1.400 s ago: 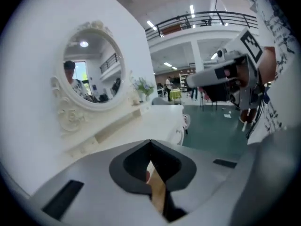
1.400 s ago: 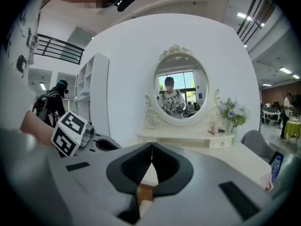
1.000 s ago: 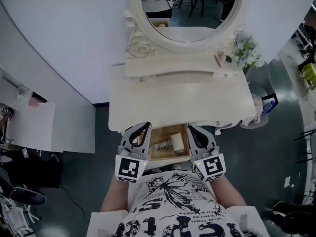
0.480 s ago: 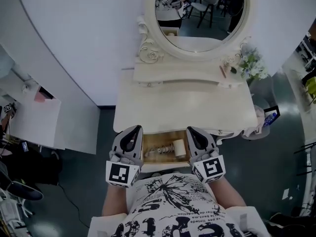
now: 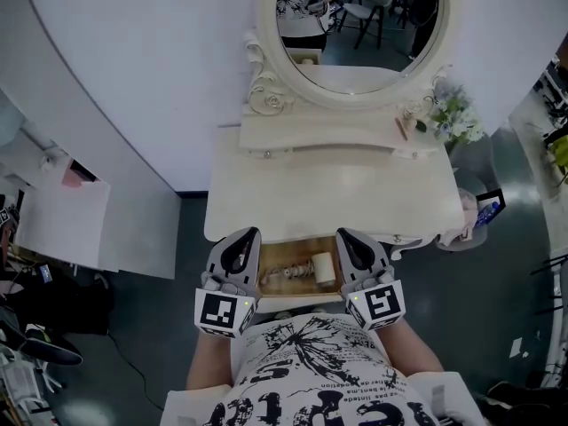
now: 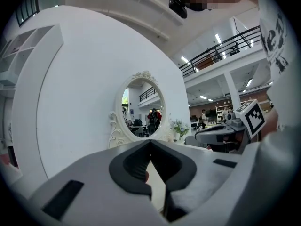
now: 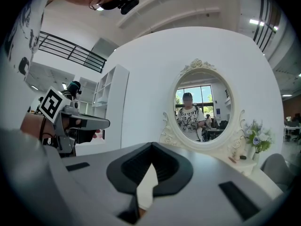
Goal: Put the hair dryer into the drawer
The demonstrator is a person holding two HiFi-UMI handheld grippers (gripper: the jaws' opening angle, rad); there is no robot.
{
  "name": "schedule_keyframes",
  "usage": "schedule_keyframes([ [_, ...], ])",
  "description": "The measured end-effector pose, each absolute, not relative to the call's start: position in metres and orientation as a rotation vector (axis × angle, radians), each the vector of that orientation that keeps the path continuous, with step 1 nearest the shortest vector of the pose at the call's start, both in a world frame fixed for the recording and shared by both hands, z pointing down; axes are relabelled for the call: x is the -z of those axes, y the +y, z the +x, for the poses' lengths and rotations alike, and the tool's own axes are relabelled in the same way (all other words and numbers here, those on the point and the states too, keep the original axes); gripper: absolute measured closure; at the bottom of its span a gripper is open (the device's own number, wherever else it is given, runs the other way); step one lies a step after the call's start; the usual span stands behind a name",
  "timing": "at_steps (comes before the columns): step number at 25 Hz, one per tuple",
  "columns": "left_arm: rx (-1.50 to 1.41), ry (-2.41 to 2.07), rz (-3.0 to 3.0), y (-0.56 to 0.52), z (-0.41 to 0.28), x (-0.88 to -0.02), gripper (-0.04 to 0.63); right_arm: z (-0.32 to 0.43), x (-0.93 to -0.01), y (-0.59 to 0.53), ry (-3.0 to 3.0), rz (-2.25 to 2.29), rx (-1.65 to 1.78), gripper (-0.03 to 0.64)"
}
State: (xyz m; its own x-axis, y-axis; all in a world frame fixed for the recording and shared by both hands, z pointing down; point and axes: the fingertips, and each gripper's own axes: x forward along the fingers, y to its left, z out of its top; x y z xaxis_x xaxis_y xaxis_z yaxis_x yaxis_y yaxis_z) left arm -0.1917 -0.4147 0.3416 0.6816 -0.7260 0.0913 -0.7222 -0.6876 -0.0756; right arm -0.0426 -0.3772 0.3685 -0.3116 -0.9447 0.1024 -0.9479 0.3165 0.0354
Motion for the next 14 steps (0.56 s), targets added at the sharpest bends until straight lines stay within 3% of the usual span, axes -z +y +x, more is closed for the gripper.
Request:
schedule_keyframes([
  [14, 0.215, 1.167, -2.887, -0.421, -0.173, -0.352, 0.575, -0.038, -0.369, -0.386, -2.459, 1.780, -0.049, 0.601],
])
